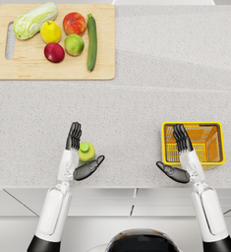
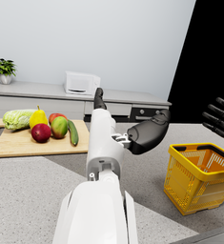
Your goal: Pick up the green tea and place it into the yellow basket
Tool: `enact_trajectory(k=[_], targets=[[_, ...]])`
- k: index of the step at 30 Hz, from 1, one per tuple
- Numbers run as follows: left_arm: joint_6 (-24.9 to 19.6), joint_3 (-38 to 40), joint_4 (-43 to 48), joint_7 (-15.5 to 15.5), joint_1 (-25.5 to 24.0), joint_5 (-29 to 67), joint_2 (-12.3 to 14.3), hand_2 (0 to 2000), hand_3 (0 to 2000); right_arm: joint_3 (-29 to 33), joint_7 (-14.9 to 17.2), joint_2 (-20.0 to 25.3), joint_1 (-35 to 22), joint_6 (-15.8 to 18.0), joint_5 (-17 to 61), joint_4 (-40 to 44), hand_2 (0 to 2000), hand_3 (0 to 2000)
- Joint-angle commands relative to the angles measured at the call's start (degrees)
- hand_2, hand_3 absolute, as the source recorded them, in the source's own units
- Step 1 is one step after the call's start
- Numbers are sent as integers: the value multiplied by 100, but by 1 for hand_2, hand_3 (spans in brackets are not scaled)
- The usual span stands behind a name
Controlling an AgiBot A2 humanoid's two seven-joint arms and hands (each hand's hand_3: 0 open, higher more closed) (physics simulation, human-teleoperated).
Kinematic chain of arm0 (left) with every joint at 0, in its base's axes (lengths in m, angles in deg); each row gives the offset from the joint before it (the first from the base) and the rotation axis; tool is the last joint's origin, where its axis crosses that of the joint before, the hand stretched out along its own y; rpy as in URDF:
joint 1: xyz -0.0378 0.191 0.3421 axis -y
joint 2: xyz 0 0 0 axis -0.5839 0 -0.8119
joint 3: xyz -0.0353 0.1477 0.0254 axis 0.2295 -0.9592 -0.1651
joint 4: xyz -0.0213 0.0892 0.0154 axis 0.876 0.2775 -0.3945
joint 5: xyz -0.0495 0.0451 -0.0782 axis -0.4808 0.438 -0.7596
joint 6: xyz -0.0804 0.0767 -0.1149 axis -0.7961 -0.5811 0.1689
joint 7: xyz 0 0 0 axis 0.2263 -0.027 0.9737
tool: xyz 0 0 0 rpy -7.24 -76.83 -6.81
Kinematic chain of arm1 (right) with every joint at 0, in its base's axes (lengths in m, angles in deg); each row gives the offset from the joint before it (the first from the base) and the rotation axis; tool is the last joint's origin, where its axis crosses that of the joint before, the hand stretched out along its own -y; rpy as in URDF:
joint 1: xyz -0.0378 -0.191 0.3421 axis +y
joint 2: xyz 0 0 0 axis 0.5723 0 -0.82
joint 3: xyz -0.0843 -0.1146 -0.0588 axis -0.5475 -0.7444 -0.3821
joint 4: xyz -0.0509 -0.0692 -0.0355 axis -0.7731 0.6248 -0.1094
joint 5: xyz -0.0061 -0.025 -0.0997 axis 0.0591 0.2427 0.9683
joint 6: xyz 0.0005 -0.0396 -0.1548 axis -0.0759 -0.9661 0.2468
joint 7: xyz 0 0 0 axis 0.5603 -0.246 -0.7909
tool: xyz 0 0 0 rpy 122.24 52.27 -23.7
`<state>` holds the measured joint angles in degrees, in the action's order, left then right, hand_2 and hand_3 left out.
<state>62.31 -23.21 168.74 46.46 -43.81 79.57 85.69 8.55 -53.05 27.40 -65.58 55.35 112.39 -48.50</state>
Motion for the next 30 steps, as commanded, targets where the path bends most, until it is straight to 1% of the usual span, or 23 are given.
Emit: enact_trajectory(k=[1, 3, 4, 7, 9, 11, 13, 16, 21, 22, 26, 30], targets=[[-84, 375, 292, 84, -139, 0, -45, 0, 0, 450, -84, -33, 114, -83, 0, -411, 0, 0], [-188, 582, 295, 187, -212, 0, -35, 0, 0, 778, -188, -14, 169, -186, 0, -529, 0, 0], [-219, 663, 310, 218, -252, 251, -31, 0, 0, 918, -219, -13, 228, -216, 0, -571, 0, 0], [-268, 740, 276, 267, -332, 1016, -11, 0, 0, 1220, -268, 5, 381, -265, 760, -745, 0, 0], [-282, 634, 137, 281, -346, 1527, 13, 0, 0, 1312, -282, 39, 329, -279, 1271, -736, 0, 0], [-289, 512, -200, 289, -353, 1968, 38, 0, 0, 1315, -290, 68, 269, -286, 1712, -696, 0, 0], [-293, 367, -545, 292, -359, 2196, 65, 0, 0, 1310, -293, 92, 253, -290, 1939, -711, 0, 0], [-296, 167, -1162, 295, -305, 2347, 131, 0, 0, 1291, -296, 126, 252, -292, 2089, -672, 0, 0], [-297, -64, -2255, 296, -39, 2418, 317, 0, 0, 1309, -297, 204, -48, -293, 2160, -801, 0, 0], [-297, -66, -2468, 296, 27, 2422, 358, 0, 0, 1251, -297, 200, 135, -293, 2165, -641, 0, 0], [-297, -143, -3319, 296, 358, 2431, 548, 0, 0, 1150, -297, 247, 106, -294, 2173, -545, 0, 0], [-297, -174, -3895, 296, 609, 2433, 700, 0, 0, 1171, -297, 285, 141, -294, 2176, -549, 0, 0]])
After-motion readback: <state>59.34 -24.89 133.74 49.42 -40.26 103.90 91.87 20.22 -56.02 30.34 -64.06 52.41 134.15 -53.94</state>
